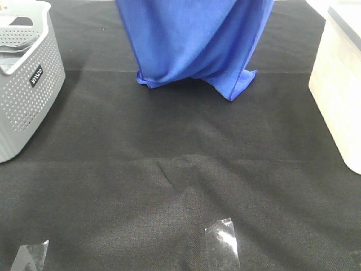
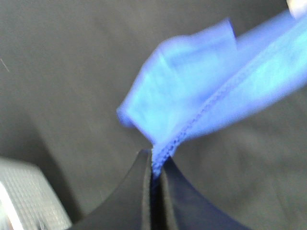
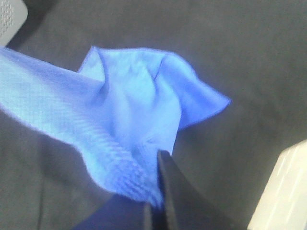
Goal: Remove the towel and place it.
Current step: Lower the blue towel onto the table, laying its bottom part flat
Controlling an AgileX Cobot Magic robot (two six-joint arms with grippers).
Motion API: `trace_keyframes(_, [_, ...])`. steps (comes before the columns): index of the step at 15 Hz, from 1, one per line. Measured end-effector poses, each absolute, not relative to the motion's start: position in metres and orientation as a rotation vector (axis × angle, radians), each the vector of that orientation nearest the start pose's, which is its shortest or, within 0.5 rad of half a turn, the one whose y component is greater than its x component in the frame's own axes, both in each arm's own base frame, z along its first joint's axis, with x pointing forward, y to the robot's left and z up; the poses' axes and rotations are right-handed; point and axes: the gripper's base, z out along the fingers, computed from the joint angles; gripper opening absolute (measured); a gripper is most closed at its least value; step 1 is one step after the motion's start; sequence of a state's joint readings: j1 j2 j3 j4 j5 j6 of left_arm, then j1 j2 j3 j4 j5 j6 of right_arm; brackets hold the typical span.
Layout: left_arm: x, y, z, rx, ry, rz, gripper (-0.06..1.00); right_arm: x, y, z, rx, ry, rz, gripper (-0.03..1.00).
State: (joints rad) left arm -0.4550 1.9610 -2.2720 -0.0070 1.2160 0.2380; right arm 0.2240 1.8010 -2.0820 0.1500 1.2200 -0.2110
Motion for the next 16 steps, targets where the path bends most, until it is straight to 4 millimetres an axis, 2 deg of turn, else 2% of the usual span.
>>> trace_keyframes(1, [0.369, -0.187, 0.415, 0.845, 2.292, -0.120, 0.00, 0.363, 0.097, 0.435, -0.520, 2.364, 0.216, 0.00])
trace_keyframes(3, [0.334, -0.179, 0.419, 0.899, 2.314, -0.159, 0.00, 0.340, 0.095, 0.440, -0.521, 2.372, 0.265, 0.00])
trace_keyframes(4, [0.305, -0.167, 0.425, 0.910, 2.318, -0.194, 0.00, 0.313, 0.092, 0.441, -0.526, 2.382, 0.306, 0.00])
trace_keyframes(6, [0.282, -0.159, 0.421, 0.921, 2.336, -0.238, 0.00, 0.291, 0.090, 0.428, -0.530, 2.435, 0.334, 0.00])
trace_keyframes(11, [0.237, -0.149, 0.386, 0.973, 2.445, -0.401, 0.00, 0.246, 0.082, 0.401, -0.523, 2.528, 0.386, 0.00])
trace_keyframes(14, [0.216, -0.145, 0.379, 0.964, 2.462, -0.516, 0.00, 0.220, 0.076, 0.394, -0.522, 2.535, 0.390, 0.00])
trace_keyframes(15, [0.216, -0.145, 0.379, 0.964, 2.462, -0.516, 0.00, 0.220, 0.076, 0.394, -0.522, 2.535, 0.390, 0.00])
trace_keyframes(16, [0.209, -0.143, 0.379, 0.959, 2.459, -0.540, 0.00, 0.212, 0.075, 0.394, -0.522, 2.532, 0.394, 0.00])
